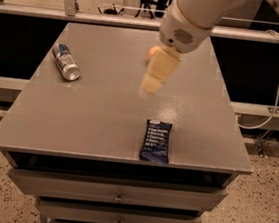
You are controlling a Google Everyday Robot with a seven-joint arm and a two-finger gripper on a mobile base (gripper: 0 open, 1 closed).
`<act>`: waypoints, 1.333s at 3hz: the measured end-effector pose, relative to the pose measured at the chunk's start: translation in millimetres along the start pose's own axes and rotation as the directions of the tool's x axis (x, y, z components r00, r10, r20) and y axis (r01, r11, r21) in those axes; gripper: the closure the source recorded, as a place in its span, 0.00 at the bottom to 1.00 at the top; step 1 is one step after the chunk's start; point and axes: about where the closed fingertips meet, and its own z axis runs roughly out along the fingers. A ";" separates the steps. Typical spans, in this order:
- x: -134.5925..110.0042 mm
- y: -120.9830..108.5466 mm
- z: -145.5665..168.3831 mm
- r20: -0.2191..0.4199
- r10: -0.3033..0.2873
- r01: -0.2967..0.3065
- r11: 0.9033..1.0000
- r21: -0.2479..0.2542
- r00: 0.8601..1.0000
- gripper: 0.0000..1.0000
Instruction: Pick redbull can
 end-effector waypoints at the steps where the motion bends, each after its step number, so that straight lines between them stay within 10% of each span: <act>1: -54.8 -25.7 43.0 0.030 0.038 -0.039 0.999 0.007 0.999 0.00; 4: -156.1 -76.0 161.1 -0.011 0.229 -0.228 0.973 0.028 0.973 0.00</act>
Offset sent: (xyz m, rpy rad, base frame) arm 0.1427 0.1675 -0.0649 0.0465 0.0039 -0.2042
